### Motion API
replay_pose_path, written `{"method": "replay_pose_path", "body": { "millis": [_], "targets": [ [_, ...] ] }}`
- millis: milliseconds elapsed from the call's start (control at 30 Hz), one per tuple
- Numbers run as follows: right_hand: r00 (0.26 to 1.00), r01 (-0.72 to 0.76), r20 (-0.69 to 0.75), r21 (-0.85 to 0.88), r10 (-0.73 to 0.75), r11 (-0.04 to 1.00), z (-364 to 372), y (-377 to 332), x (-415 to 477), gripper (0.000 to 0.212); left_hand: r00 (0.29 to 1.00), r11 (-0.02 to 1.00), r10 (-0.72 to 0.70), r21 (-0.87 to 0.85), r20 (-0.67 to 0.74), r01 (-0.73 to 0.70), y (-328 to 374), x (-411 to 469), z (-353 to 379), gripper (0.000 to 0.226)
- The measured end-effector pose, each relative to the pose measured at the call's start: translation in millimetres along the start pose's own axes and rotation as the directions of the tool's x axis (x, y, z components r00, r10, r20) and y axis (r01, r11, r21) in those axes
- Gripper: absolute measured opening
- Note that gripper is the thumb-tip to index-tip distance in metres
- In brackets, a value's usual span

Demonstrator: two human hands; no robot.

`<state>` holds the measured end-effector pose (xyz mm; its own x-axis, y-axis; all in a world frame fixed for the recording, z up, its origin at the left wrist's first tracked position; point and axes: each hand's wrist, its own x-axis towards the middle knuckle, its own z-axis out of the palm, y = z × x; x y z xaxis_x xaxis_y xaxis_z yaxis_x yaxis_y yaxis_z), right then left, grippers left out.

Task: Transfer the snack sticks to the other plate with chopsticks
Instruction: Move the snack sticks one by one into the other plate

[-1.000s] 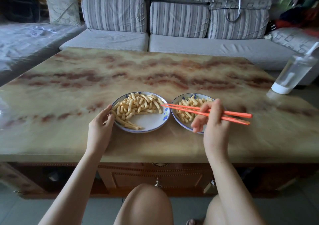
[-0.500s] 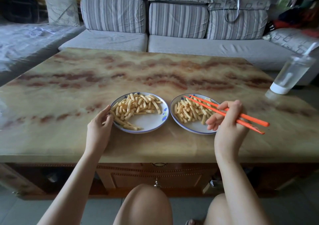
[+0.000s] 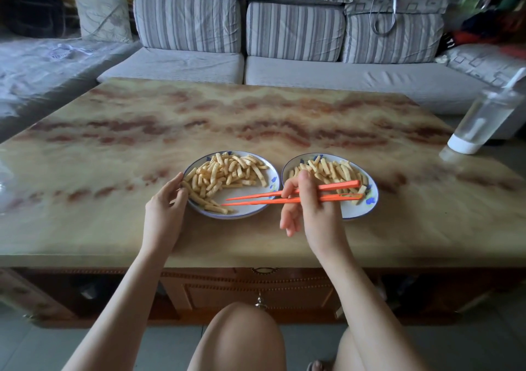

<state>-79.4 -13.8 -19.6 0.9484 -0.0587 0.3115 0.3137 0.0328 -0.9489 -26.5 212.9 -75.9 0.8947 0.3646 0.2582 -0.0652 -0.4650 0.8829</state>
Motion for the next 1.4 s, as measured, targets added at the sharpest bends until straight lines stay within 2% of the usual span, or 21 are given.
{"method": "replay_pose_path", "body": {
  "millis": [200, 433, 567, 700, 800, 1133, 1267, 1400],
  "targets": [
    [1.000, -0.021, 0.009, -0.030, 0.021, 0.999, 2, 0, 1, 0.043, 1.000, 1.000, -0.007, -0.007, -0.003, 0.007, 1, 0, 0, 0.038],
    [0.984, 0.054, -0.171, -0.026, -0.058, 0.998, -5, -2, 1, 0.045, 1.000, 1.000, -0.014, -0.014, 0.002, 0.014, 1, -1, -1, 0.039],
    [0.936, 0.088, -0.342, -0.018, -0.089, 0.996, -20, -7, 3, 0.046, 1.000, 1.000, -0.011, -0.012, -0.002, 0.011, 1, -1, -1, 0.038],
    [0.855, 0.094, -0.509, -0.038, -0.100, 0.995, -37, -10, 6, 0.043, 1.000, 1.000, -0.013, -0.012, -0.001, 0.013, 1, -1, 0, 0.038],
    [0.810, 0.106, -0.572, -0.067, -0.125, 0.992, -46, -11, 7, 0.042, 1.000, 1.000, -0.005, -0.003, 0.001, 0.005, 1, -1, -1, 0.039],
    [0.833, 0.129, -0.531, -0.082, -0.153, 0.988, -42, -13, 4, 0.041, 1.000, 1.000, -0.015, -0.010, 0.004, 0.015, 3, -2, -1, 0.038],
    [0.932, 0.069, -0.355, -0.012, -0.069, 0.998, -30, -14, 2, 0.044, 1.000, 0.999, -0.027, -0.021, 0.005, 0.027, 3, -2, -1, 0.038],
    [0.988, 0.019, -0.156, 0.003, -0.018, 1.000, -13, -10, 2, 0.044, 1.000, 1.000, -0.018, -0.020, -0.002, 0.018, 2, -2, 0, 0.038]
  ]
}}
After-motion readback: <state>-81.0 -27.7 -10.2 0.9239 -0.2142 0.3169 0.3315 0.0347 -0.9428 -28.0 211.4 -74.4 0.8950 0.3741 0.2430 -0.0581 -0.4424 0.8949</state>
